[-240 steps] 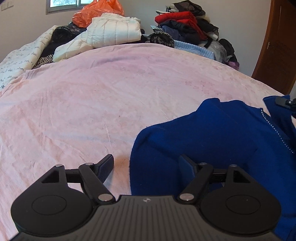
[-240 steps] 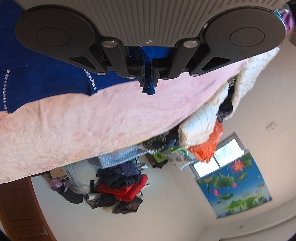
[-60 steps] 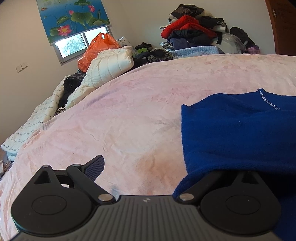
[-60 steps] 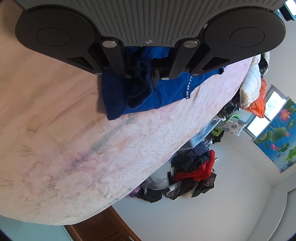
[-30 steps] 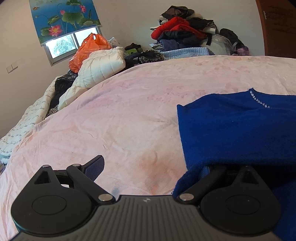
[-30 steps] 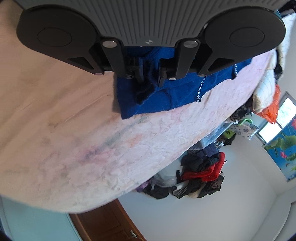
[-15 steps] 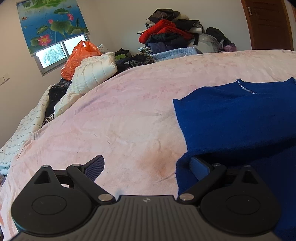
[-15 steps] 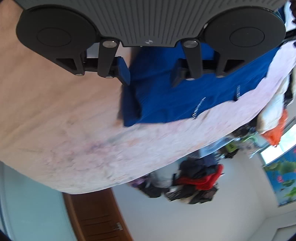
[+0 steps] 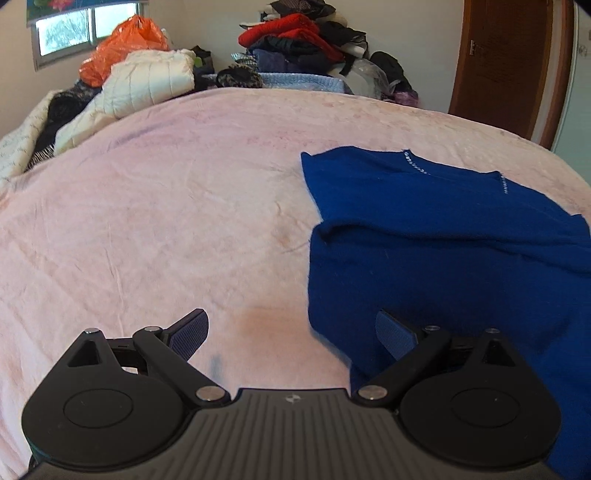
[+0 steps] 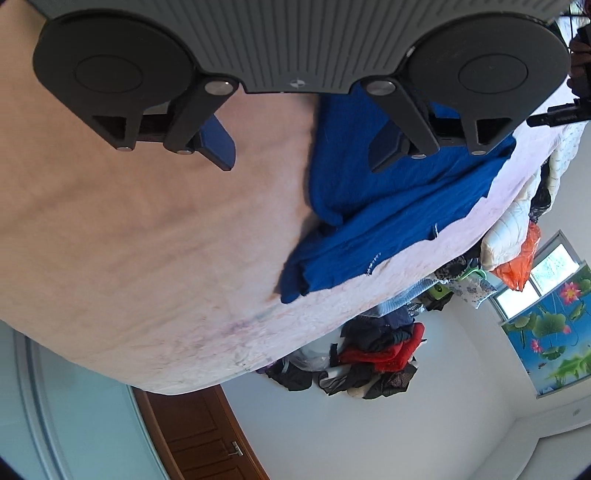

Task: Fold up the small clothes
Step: 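Open the right gripper and move both grippers toward the other sweater side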

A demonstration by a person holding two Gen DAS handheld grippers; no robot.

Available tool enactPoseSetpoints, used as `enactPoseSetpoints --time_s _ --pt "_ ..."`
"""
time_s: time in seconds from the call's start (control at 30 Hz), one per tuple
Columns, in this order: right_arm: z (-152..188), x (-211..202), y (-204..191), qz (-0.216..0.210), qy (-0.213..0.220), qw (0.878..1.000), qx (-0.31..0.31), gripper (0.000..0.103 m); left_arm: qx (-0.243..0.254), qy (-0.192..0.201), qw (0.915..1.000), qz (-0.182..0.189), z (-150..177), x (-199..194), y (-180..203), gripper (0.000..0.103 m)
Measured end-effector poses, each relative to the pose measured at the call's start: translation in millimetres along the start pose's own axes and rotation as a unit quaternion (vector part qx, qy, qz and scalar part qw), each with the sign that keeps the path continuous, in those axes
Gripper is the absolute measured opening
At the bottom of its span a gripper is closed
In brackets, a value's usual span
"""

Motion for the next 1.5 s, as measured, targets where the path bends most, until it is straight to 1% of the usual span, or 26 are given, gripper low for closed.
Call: enactPoseSetpoints --time_s 0.1,0.2,0.27,0.33,0.37,0.4,0.5,0.6,0.63,0.67,0.73,0.87,0.9,0.97,1.0,1.03,1.13,1.17,1.23,1.27,1.33,1.37,1.4,1.43,1.47,1.5 --pt "17.3 -20.7 1.4 -0.019 -0.006 1.0 0.006 0.09 -0.008 -0.027 0.9986 0.045 15.0 -13.4 -0.5 0.098" --pt "28.6 -38.9 0.1 -0.043 -0.013 0.999 0.025 0.095 -0.028 -0.07 0.9905 0.115 32.3 -24.4 2.2 0.098" --pt "33.1 -49.0 0.0 -0.062 -0.022 0.997 0.039 0.097 -0.048 -0.1 0.9796 0.167 43.1 -27.6 4.0 0.098" --pt "37.1 -58.1 -1.8 -0.08 -0.031 0.995 0.049 0.098 -0.064 -0.131 0.9654 0.216 53.9 -28.4 6.5 0.098" --pt "39.1 -61.4 -1.8 -0.087 -0.037 0.994 0.052 0.099 -0.07 -0.143 0.9588 0.235 59.2 -28.3 7.7 0.098" --pt "42.0 -64.7 -4.8 -0.096 -0.045 0.993 0.054 0.099 -0.069 -0.143 0.9555 0.248 61.8 -29.7 8.6 0.099" --pt "52.6 -74.5 -15.2 -0.13 -0.066 0.988 0.046 0.099 -0.05 -0.134 0.9535 0.266 65.8 -34.2 10.8 0.099" --pt "63.8 -80.8 -25.1 -0.151 -0.082 0.984 0.037 0.1 -0.042 -0.14 0.9397 0.309 71.0 -39.6 19.6 0.099" --pt "66.8 -82.1 -27.2 -0.159 -0.086 0.983 0.041 0.1 -0.038 -0.136 0.9372 0.319 72.3 -40.3 22.4 0.1" --pt "69.2 -83.5 -29.0 -0.168 -0.088 0.981 0.043 0.1 -0.031 -0.129 0.9381 0.32 72.9 -41.7 24.1 0.103" --pt "72.0 -88.7 -31.7 -0.183 -0.09 0.978 0.046 0.101 -0.014 -0.114 0.9396 0.323 76.5 -45.0 28.1 0.103" --pt "78.5 -92.9 -44.9 -0.218 -0.112 0.968 0.047 0.101 -0.001 -0.107 0.9313 0.348 84.1 -51.6 35.9 0.103" --pt "81.4 -91.7 -51.8 -0.226 -0.12 0.966 0.04 0.101 0.0 -0.11 0.9275 0.357 85.5 -52.9 38.0 0.103" --pt "89.4 -89.5 -68.6 -0.245 -0.137 0.959 0.024 0.101 -0.007 -0.128 0.9132 0.387 88.7 -55.9 43.7 0.103" --pt "92.7 -88.6 -76.5 -0.257 -0.141 0.956 0.019 0.101 -0.008 -0.14 0.9043 0.403 91.0 -57.3 47.0 0.103" --pt "95.6 -86.9 -83.9 -0.268 -0.145 0.952 0.018 0.101 -0.007 -0.145 0.8989 0.413 92.9 -57.8 51.1 0.103" --pt "97.8 -81.8 -97.6 -0.278 -0.144 0.949 0.015 0.101 0.007 -0.141 0.8986 0.416 95.4 -60.1 55.0 0.103" --pt "96.9 -78.9 -101.5 -0.283 -0.147 0.948 0.017 0.101 0.008 -0.143 0.8962 0.42 96.3 -61.9 55.9 0.103" --pt "96.8 -74.9 -109.3 -0.292 -0.15 0.944 0.021 0.101 0.004 -0.156 0.8876 0.434 99.0 -63.9 58.7 0.103" --pt "97.7 -72.2 -114.9 -0.294 -0.153 0.943 0.018 0.101 0.004 -0.155 0.8869 0.435 100.2 -65.0 60.2 0.102" --pt "98.8 -67.0 -125.0 -0.292 -0.155 0.944 0.008 0.101 0.016 -0.149 0.8922 0.426 101.9 -66.8 62.9 0.094" --pt "99.7 -64.2 -130.4 -0.294 -0.156 0.943 0.004 0.101 0.024 -0.151 0.8937 0.422 102.9 -66.6 64.2 0.082" --pt "99.8 -61.4 -134.4 -0.295 -0.158 0.942 -0.001 0.1 0.027 -0.152 0.8961 0.416 103.2 -66.0 65.1 0.061" --pt "100.9 -60.0 -137.7 -0.293 -0.16 0.943 -0.008 0.099 0.03 -0.157 0.899 0.408 104.1 -63.8 65.7 0.047" --pt "100.8 -58.0 -140.2 -0.289 -0.164 0.943 -0.018 0.096 0.028 -0.165 0.9031 0.395 105.3 -62.0 63.2 0.029" --pt "100.7 -57.0 -141.1 -0.287 -0.166 0.943 -0.021 0.088 0.025 -0.167 0.9066 0.387 105.4 -59.8 60.5 0.018"
Point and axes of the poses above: each gripper's, at about its wrist camera, not at the fingertips, and x roughly the way its jaws point, y to its right, z to its underside, the point moved 9 cm from there along x, roughly the way its jaws point, and after that the axes turned 3 degrees about -x, right-handed, at the moved point
